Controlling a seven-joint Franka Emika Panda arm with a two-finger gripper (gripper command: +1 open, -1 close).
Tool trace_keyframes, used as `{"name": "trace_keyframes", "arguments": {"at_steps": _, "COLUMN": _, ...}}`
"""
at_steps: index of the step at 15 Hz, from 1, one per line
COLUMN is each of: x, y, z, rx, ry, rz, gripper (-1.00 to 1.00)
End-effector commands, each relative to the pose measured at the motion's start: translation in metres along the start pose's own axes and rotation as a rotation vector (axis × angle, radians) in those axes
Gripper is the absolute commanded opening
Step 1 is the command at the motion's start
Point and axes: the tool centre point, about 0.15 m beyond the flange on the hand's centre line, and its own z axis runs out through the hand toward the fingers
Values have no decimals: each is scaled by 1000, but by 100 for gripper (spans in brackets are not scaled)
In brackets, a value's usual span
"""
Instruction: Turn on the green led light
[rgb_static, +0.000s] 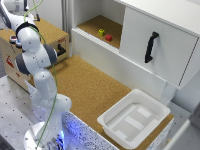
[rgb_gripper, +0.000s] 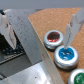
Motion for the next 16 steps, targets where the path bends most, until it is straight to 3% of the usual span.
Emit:
{"name": "trace_keyframes", "arguments": {"at_steps": 1, "x": 42, "y": -17, "z": 10, "rx": -118, "ry": -108, "rz": -58, "gripper": 100}}
{"name": "trace_keyframes", "arguments": {"at_steps": 2, "x": 38, "y": -9, "z": 8, "rx": -143, "ry": -108, "rz": -46, "gripper": 100}}
{"name": "trace_keyframes", "arguments": {"at_steps": 3, "x": 32, "y": -2, "z": 5, "rx": -176, "ry": -93, "rz": -24, "gripper": -100}}
{"name": "trace_keyframes", "arguments": {"at_steps": 4, "x": 23, "y": 7, "z": 2, "rx": -199, "ry": -91, "rz": -4, "gripper": -100}}
{"name": "trace_keyframes", "arguments": {"at_steps": 5, "x": 13, "y": 13, "z": 2, "rx": -275, "ry": -99, "rz": -8, "gripper": -100}}
{"name": "trace_keyframes", "arguments": {"at_steps": 10, "x": -39, "y": 47, "z": 16, "rx": -249, "ry": -96, "rz": 124, "gripper": -100}}
{"name": "trace_keyframes", "arguments": {"at_steps": 16, "x": -52, "y": 62, "z": 30, "rx": -211, "ry": -28, "rz": 204, "gripper": -100}}
